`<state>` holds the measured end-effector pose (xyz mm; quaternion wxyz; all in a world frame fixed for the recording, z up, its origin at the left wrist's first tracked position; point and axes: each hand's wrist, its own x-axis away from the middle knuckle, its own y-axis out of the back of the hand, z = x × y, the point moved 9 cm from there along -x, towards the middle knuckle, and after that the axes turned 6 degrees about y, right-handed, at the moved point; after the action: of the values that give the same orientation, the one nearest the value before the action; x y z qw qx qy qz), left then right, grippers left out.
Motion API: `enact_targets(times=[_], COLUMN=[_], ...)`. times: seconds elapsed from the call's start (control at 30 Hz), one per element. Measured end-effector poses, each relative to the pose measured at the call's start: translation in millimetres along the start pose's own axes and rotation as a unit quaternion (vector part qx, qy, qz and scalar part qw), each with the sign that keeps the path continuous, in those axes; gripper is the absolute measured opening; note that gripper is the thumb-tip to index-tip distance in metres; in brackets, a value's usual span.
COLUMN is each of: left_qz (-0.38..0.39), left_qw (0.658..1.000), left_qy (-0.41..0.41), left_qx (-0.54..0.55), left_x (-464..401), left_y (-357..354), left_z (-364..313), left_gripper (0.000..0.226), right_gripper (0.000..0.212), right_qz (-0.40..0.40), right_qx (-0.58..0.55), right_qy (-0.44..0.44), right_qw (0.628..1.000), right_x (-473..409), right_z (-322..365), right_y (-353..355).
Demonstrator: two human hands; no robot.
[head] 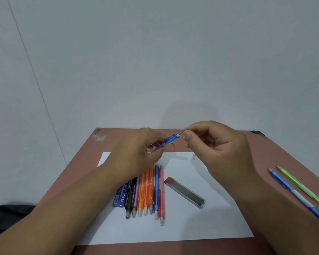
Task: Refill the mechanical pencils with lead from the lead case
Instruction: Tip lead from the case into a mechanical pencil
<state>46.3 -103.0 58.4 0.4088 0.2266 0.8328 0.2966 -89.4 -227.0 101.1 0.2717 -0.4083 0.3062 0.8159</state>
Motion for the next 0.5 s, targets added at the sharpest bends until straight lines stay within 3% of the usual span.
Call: enact_targets(times=[0.5], left_qz=[-0.005], left_qw=[1.0], left_qy=[-0.009], left_qx=[-0.004], left_x=[0.3], left_y=[2.0], left_z=[-2.2], left_gripper=[0.028], right_gripper=[0.016], right_qz=[-0.006], right_qx=[-0.003], right_qy=[-0.023], right_qw=[1.0], right_x=[0.3], right_z=[-2.2], right_y=[1.5])
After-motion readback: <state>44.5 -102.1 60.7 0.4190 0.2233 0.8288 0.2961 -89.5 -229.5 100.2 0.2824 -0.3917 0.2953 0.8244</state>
